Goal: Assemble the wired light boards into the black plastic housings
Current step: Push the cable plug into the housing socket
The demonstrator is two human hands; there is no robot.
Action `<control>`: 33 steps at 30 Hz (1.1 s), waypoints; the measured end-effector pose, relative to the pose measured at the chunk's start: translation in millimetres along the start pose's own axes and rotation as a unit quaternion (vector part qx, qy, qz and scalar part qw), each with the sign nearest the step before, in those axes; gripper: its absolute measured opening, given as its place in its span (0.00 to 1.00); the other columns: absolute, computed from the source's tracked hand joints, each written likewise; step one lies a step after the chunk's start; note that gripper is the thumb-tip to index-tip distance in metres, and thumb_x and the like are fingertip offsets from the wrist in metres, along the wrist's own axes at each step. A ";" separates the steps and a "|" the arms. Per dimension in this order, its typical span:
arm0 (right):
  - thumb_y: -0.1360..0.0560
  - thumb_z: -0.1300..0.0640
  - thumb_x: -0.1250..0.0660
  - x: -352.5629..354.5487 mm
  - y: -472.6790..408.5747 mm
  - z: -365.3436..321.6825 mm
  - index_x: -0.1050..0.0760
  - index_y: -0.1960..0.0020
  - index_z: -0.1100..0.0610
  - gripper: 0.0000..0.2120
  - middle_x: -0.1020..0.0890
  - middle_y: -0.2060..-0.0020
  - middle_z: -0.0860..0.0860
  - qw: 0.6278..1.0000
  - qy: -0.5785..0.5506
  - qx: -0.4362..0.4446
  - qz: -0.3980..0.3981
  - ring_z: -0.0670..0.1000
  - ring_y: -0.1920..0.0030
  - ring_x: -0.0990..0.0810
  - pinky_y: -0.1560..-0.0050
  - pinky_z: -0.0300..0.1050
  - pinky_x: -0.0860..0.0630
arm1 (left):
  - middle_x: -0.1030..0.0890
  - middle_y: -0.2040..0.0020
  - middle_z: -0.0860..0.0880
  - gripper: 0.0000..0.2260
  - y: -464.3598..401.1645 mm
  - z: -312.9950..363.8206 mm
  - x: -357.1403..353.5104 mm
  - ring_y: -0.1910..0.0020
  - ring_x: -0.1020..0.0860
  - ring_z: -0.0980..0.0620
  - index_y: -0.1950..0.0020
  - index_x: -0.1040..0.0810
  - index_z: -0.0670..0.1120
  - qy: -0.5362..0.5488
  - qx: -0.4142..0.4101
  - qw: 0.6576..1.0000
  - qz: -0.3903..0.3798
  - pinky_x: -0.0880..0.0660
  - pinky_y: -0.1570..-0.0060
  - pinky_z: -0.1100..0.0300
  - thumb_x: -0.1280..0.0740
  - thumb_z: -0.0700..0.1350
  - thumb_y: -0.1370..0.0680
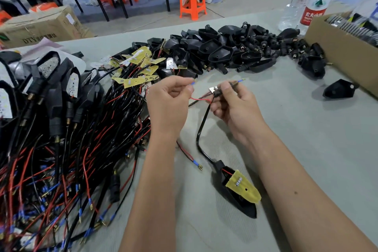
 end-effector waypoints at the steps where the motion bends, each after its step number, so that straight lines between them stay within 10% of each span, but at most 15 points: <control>1: 0.14 0.55 0.39 4.6 -1.3 0.5 0.28 0.47 0.60 0.08 0.15 0.64 0.57 0.999 -0.030 -0.010 0.014 0.48 0.71 0.21 0.71 0.36 0.26 | 0.14 0.62 0.53 0.12 0.3 -2.4 -3.4 0.62 0.17 0.55 0.55 0.13 0.50 -0.026 -0.001 0.999 -0.034 0.22 0.59 0.65 0.27 0.33 0.25; 5: 0.14 0.53 0.39 8.7 -2.2 2.1 0.27 0.45 0.62 0.11 0.14 0.62 0.56 0.997 -0.065 -0.034 0.018 0.47 0.71 0.21 0.71 0.36 0.25 | 0.15 0.62 0.54 0.10 8.8 -2.1 -22.3 0.63 0.19 0.62 0.54 0.12 0.47 -0.088 -0.025 0.989 -0.119 0.26 0.59 0.70 0.26 0.32 0.25; 33: 0.18 0.55 0.32 0.5 0.1 3.3 0.22 0.47 0.59 0.06 0.17 0.60 0.53 0.999 -0.033 -0.024 -0.016 0.47 0.67 0.20 0.66 0.37 0.23 | 0.17 0.66 0.54 0.07 12.4 5.4 -21.1 0.67 0.18 0.59 0.55 0.19 0.46 -0.129 -0.038 0.989 -0.066 0.25 0.64 0.69 0.22 0.41 0.27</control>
Point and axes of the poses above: each hand's wrist, its own y-axis away from the middle knuckle, its own x-axis out of the back of the hand, z = x × y, the point moved 8 cm from there along -y, towards the middle knuckle
